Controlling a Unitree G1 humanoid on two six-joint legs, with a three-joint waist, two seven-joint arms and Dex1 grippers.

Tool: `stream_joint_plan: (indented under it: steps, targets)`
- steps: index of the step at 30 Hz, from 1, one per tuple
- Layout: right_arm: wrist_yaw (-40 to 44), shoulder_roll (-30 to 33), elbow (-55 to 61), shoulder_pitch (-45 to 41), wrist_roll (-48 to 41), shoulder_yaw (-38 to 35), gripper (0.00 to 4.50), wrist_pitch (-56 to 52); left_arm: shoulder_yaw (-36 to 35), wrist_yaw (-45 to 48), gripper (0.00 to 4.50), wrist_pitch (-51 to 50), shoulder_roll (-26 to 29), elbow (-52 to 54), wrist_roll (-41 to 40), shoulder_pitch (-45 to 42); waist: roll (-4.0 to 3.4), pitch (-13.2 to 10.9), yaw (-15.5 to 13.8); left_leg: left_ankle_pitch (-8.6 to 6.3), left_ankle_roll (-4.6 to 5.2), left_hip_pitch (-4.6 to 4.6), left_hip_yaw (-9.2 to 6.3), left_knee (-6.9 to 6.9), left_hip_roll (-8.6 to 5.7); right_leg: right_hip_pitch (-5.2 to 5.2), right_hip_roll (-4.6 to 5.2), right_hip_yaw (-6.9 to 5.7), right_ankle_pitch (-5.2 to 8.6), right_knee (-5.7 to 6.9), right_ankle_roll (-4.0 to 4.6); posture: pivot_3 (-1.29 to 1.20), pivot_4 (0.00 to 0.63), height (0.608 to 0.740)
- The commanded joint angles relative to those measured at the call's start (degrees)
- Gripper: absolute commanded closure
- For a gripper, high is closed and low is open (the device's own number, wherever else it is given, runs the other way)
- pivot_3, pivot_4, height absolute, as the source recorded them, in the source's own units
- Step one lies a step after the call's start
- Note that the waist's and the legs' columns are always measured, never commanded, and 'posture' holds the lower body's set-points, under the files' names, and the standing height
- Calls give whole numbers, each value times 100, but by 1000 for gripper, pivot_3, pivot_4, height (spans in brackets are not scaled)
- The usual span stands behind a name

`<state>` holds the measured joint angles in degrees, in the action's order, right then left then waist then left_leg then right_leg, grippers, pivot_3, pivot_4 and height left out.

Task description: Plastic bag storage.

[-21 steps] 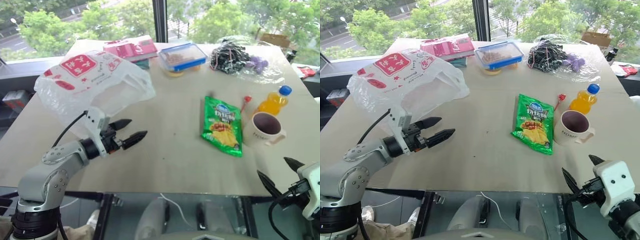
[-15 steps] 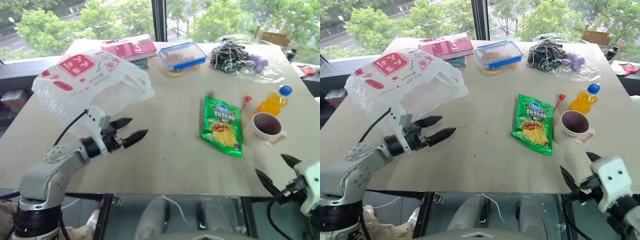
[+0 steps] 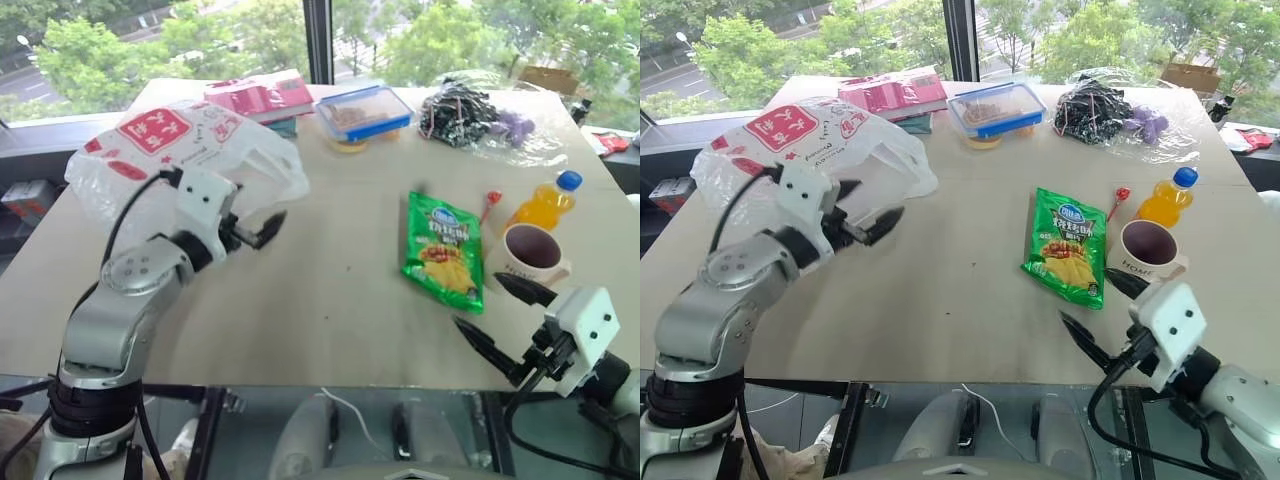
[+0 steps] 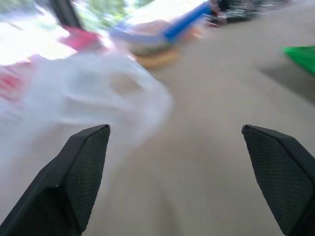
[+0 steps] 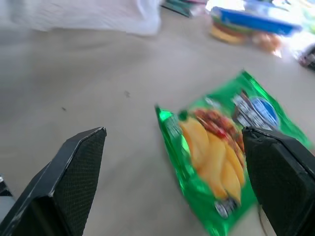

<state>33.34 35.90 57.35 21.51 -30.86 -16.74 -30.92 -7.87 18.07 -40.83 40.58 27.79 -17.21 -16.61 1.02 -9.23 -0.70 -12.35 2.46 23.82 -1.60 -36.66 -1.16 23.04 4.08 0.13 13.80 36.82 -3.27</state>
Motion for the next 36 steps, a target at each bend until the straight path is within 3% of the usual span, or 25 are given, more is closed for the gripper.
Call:
stream_joint_plan:
  steps: [1, 8, 23, 24, 27, 34, 35, 36]
  targets:
    - [25, 116, -7, -488, -70, 225, 33, 86, 33, -367, 0, -481, 414, -24, 708, -138, 3, -2, -5, 0, 0, 3, -2, 0, 0, 2, -2, -2, -3, 0, -5, 0, 150, 740]
    - [163, 208, -327, -1234, 29, 667, 33, 223, 498, -383, 0, -833, 965, -798, 1536, -584, 15, -11, -23, 0, 0, 3, -10, -2, -2, -2, -2, -16, 0, 0, -2, 0, 150, 740]
    - [31, 156, -352, -1982, 232, 973, 33, 380, 1653, -97, 0, -274, 730, -2630, 2613, -1733, 25, -18, -11, 1, 0, 7, -11, -2, -4, 1, 0, -14, -9, 4, -11, 0, 150, 740]
    - [29, 164, -341, -2000, 242, 979, 0, 383, 1698, -83, 390, -235, 741, -2728, 2682, -1767, 25, -18, -10, 1, 0, 7, -11, -2, -4, 1, 0, -14, -9, 4, -11, 0, 150, 740]
    - [-32, 148, -307, -2065, 211, 955, 0, 348, 1925, -7, 945, 4, 845, -2997, 2978, -1856, 25, -18, -9, 1, 0, 6, -11, -3, -5, 1, -1, -14, -9, 6, -12, 0, 150, 740]
    - [-92, 156, -308, -2095, 214, 959, 0, 348, 1988, 45, 4150, 434, 852, -3404, 3399, -1944, 27, -19, -13, 1, 0, 7, -11, -4, -7, 1, 1, -14, -10, 8, -12, 0, 150, 740]
    - [-97, 154, -312, -2096, 218, 961, 0, 348, 1930, 70, 4425, 468, 830, -3406, 3381, -1956, 27, -20, -12, 1, 0, 7, -11, -5, -7, 1, 1, -14, -10, 8, -12, 0, 150, 740]
    - [-101, 154, -314, -2090, 221, 957, 0, 350, 1803, 278, 4425, 456, 755, -3305, 3152, -1966, 27, -20, -12, 1, 0, 8, -11, -6, -7, 1, 1, -14, -10, 9, -12, 0, 150, 740]
